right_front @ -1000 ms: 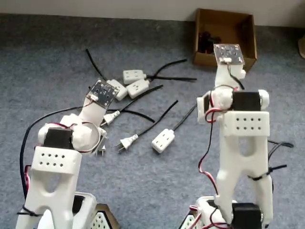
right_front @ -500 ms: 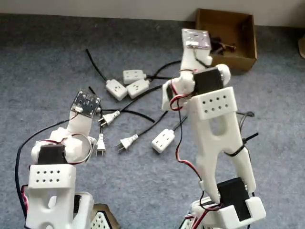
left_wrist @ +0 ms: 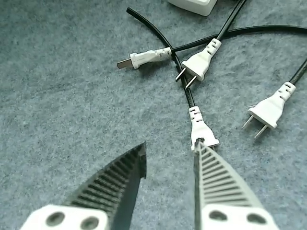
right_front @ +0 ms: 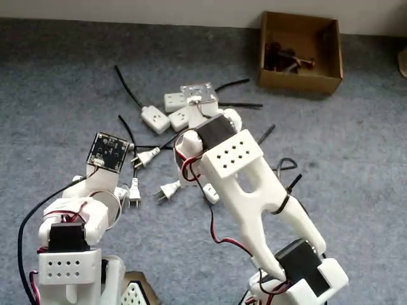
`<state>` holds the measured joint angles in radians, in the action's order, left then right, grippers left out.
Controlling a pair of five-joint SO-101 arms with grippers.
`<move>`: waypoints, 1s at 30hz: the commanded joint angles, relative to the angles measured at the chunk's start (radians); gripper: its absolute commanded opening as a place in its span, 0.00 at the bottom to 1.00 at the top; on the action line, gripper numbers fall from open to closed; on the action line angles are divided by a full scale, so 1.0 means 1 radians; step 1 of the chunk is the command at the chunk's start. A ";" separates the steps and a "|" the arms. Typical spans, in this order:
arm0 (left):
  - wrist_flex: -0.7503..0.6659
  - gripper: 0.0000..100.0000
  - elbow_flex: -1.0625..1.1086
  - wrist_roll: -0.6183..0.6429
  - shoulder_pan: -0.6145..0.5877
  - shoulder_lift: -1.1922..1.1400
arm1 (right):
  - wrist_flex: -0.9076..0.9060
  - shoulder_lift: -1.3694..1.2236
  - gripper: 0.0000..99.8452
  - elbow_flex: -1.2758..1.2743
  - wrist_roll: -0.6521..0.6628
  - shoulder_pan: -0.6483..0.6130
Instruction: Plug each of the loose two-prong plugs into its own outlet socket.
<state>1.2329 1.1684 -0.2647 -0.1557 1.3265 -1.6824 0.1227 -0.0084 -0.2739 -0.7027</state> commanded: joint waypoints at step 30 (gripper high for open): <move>-0.064 0.16 0.019 -0.020 -0.105 -0.013 | 0.255 -0.050 0.20 -0.137 1.238 -0.087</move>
<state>1.1853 1.1930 -0.2754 -0.2509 1.3203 -1.4937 0.0644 -0.1527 0.9244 -0.7810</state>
